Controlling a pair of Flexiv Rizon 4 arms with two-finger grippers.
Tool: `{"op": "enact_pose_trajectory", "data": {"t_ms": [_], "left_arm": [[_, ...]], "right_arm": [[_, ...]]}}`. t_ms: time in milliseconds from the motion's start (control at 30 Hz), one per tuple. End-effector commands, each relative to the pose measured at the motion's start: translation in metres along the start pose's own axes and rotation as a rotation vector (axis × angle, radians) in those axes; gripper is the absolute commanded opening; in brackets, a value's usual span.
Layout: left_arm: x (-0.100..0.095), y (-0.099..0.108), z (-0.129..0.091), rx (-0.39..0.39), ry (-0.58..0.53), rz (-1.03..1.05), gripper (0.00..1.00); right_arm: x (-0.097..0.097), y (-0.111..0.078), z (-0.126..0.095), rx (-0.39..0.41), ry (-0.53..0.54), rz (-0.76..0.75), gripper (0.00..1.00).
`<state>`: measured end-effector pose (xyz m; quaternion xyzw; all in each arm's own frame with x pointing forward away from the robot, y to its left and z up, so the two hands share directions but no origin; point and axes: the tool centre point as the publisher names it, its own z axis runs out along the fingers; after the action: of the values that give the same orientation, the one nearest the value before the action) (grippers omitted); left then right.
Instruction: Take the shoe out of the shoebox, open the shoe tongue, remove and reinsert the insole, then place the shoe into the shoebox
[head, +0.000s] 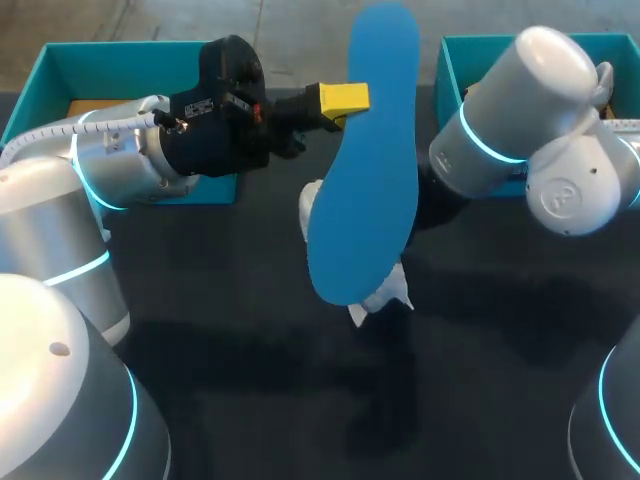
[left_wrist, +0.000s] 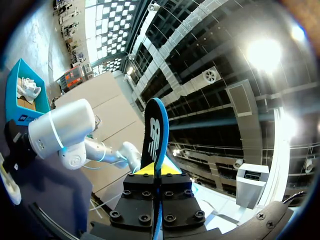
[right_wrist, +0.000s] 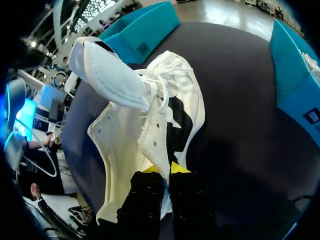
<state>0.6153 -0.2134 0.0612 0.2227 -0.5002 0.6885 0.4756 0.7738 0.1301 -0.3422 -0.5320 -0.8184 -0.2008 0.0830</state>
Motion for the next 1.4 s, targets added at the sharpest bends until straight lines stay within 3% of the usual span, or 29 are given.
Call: {"op": "enact_pose_trajectory", "data": {"t_ms": [33, 333, 500, 1033, 1400], "left_arm": [[0.004, 0.005, 0.007, 0.120, -0.009, 0.001, 0.00], [0.004, 0.005, 0.007, 0.120, -0.009, 0.001, 0.00], [0.004, 0.005, 0.007, 0.120, -0.009, 0.001, 0.00], [0.004, 0.005, 0.007, 0.120, -0.009, 0.001, 0.00], [0.004, 0.005, 0.007, 0.120, -0.009, 0.001, 0.00]], "right_arm": [[0.005, -0.004, -0.002, -0.119, -0.127, 0.454, 0.00], [0.006, -0.010, 0.007, -0.212, -0.136, 0.562, 0.00], [0.004, -0.006, 0.013, -0.227, -0.128, 0.531, 0.00], [-0.001, 0.016, 0.020, -0.204, -0.074, 0.230, 0.00], [-0.005, 0.020, 0.038, -0.141, -0.054, 0.182, 0.00]]}}
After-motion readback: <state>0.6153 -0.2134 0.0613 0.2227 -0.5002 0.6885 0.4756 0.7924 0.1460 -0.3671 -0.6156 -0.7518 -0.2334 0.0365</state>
